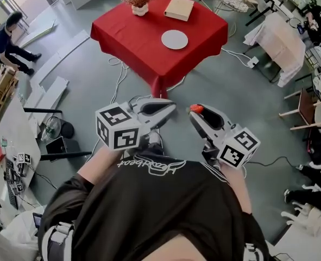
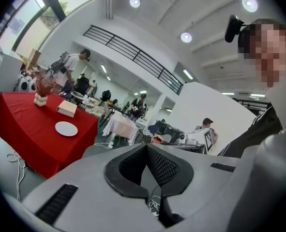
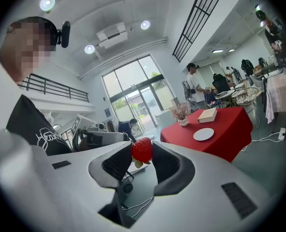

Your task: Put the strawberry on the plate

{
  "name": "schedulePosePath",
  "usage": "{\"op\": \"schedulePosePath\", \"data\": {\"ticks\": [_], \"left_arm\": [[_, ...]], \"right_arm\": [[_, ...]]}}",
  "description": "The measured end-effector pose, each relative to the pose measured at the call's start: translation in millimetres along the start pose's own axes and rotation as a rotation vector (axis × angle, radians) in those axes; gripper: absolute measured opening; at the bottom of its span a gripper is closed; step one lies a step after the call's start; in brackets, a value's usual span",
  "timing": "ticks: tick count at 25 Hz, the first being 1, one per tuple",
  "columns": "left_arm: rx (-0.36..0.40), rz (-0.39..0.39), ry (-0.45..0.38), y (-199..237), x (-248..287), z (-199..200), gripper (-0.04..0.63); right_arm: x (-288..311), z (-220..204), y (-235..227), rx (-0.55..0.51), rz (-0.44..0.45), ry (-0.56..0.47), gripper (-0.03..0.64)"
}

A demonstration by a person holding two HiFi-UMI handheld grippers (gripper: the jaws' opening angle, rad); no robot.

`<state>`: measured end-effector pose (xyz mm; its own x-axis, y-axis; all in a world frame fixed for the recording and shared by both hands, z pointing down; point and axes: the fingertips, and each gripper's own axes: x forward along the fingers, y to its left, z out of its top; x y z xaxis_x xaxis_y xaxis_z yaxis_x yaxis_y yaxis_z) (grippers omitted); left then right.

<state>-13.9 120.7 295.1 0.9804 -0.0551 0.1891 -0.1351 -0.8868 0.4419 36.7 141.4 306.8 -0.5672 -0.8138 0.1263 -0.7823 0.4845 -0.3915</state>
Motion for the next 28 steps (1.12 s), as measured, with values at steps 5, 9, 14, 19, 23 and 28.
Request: {"op": "schedulePosePath", "data": {"ticks": [5, 9, 14, 19, 23, 28], "left_arm": [[-0.005, -0.021, 0.021, 54, 2, 30, 0.008], [-0.009, -0.032, 0.023, 94, 1, 49, 0.008], [-0.015, -0.046, 0.020, 132, -5, 65, 0.008], [-0.047, -0.034, 0.026, 162, -11, 63, 0.008], [-0.054, -0.030, 0.031, 170, -9, 62, 0.008], [-0.045, -0.025, 0.036, 177, -3, 64, 0.008]], "right_arm": [[49, 25, -27, 0.006, -0.027, -0.001, 0.123], [84, 41, -44, -0.001, -0.044, 0.004, 0.123], [119, 48, -58, -0.012, -0.064, 0.016, 0.124], [141, 44, -66, -0.035, -0.096, 0.027, 0.124], [148, 44, -70, -0.032, -0.087, 0.023, 0.123], [151, 46, -79, -0.012, -0.087, -0.011, 0.123]]}}
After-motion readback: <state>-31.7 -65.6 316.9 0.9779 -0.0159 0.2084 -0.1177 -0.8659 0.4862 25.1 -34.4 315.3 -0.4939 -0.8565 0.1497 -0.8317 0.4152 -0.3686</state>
